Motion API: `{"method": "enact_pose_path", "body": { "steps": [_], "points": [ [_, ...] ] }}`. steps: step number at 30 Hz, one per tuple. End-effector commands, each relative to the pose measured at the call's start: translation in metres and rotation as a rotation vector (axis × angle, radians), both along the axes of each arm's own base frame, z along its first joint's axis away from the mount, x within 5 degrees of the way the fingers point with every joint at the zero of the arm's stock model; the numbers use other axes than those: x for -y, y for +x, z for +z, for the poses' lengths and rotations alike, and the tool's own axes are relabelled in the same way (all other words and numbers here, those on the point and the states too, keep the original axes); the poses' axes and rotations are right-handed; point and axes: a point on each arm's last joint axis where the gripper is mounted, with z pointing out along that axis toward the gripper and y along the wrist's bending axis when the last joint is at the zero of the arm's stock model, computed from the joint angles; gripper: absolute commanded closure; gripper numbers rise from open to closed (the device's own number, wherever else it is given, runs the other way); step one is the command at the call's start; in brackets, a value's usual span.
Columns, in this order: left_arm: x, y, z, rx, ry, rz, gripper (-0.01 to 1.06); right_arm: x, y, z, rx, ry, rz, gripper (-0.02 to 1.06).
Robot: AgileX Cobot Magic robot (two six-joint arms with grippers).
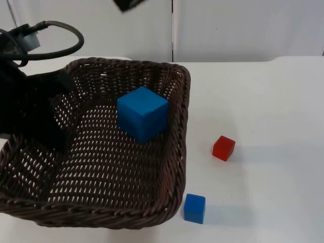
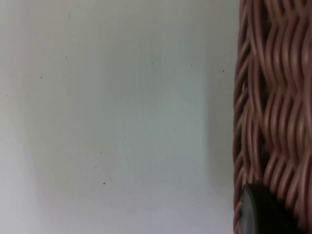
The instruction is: Pick up the basket with the left hand and place the largest block into the basket with the right hand.
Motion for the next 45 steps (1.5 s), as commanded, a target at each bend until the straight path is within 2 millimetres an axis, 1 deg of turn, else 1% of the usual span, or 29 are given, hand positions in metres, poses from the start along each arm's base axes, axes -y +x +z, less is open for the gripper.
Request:
{"method": "enact_pose_path", "body": {
  "steps": [1,3,4,7,12,18,28,37,41,42,44,45],
  "points": [
    [0.002,-0.001,0.005,0.008,-0.032,0.023,1.05,0.007,-0.009,0.016,0.037,-0.001,0.013,0.21],
    [0.002,-0.001,0.005,0.002,-0.034,0.019,1.05,0.013,-0.015,0.024,0.044,-0.003,0.017,0.21],
    [0.002,-0.001,0.005,0.002,-0.034,0.019,1.05,0.013,-0.015,0.024,0.044,-0.003,0.017,0.21],
    [0.003,-0.002,0.005,0.0,-0.036,0.019,1.05,0.02,-0.021,0.033,0.057,-0.019,0.001,0.21],
    [0.003,-0.001,0.005,0.001,-0.035,0.02,1.05,0.026,-0.028,0.041,0.056,-0.025,0.008,0.21],
    [0.002,-0.001,0.005,0.008,-0.033,0.024,1.05,0.029,-0.03,0.044,0.044,-0.025,-0.005,0.21],
    [0.002,-0.001,0.005,0.007,-0.034,0.023,1.05,0.031,-0.033,0.041,-0.004,-0.061,-0.005,0.21],
    [0.002,-0.001,0.005,0.007,-0.031,0.021,1.05,0.031,-0.033,0.04,-0.027,-0.052,-0.033,0.21],
    [0.001,-0.001,0.005,0.008,-0.017,0.011,1.05,0.037,-0.033,0.028,0.018,-0.013,-0.107,0.21],
    [0.001,-0.001,0.005,0.008,-0.017,0.011,1.05,0.037,-0.033,0.028,0.018,-0.013,-0.107,0.21],
    [0.001,-0.001,0.004,0.019,-0.009,-0.008,1.05,0.045,-0.039,0.012,0.043,0.017,-0.148,0.21],
    [0.001,-0.001,0.005,0.019,-0.012,-0.008,1.05,0.049,-0.043,0.01,0.06,0.035,-0.163,0.21]
  ]
}}
